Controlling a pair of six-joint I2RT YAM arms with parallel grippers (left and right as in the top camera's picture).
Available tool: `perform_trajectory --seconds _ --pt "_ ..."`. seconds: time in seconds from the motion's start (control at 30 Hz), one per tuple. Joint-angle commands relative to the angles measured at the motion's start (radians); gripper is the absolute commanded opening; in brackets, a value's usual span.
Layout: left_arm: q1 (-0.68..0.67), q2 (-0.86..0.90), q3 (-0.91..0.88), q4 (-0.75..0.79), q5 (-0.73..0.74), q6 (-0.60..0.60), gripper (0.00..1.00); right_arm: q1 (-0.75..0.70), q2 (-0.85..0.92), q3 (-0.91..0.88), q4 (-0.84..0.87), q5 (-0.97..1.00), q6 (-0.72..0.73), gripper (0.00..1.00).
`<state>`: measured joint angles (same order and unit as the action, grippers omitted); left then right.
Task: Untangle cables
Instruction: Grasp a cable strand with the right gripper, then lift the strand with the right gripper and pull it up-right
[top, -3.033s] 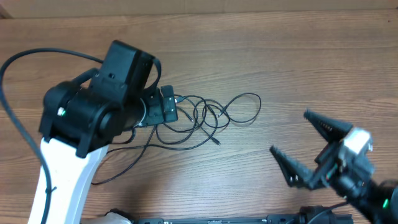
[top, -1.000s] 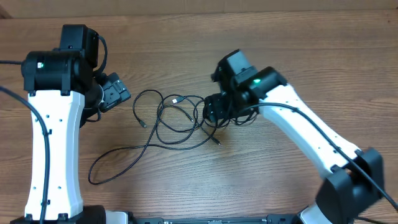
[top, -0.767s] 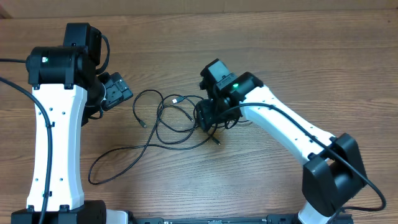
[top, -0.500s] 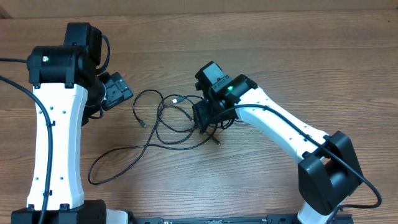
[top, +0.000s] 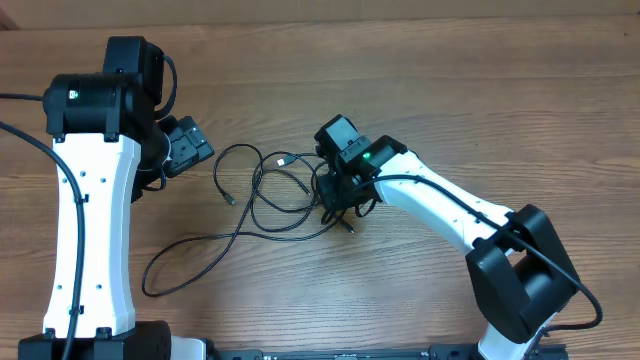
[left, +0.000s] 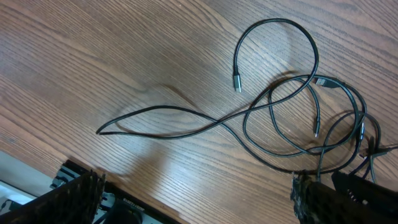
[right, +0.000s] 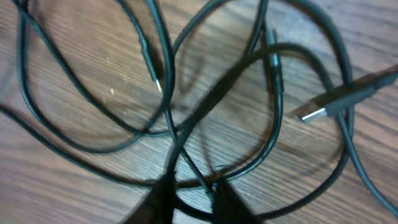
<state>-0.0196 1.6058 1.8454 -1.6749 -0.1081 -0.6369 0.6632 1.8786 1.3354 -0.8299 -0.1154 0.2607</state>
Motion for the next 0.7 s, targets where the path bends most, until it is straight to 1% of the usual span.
perform_trajectory --seconds 0.0,0.03,0.17,0.47,0.57,0.67 --pt "0.000 0.003 -0.010 0.004 0.005 0.005 1.00 0.004 0.003 -0.010 0.018 0.010 0.002 0.09" --pt "0.000 0.003 -0.010 0.004 0.005 0.005 0.99 0.004 0.003 -0.008 0.019 0.010 0.005 0.04" --pt "0.000 0.003 -0.010 0.004 0.004 0.005 1.00 0.000 0.000 0.042 -0.017 0.011 0.004 0.04" --pt "0.000 0.003 -0.010 0.004 0.005 0.005 1.00 -0.059 -0.005 0.478 -0.330 0.047 0.005 0.04" --pt "0.000 0.003 -0.010 0.004 0.005 0.005 1.00 -0.071 -0.005 0.610 -0.420 0.047 0.005 0.04" --pt "0.000 0.003 -0.010 0.004 0.005 0.005 0.99 -0.072 -0.005 0.703 -0.484 0.048 0.004 0.04"
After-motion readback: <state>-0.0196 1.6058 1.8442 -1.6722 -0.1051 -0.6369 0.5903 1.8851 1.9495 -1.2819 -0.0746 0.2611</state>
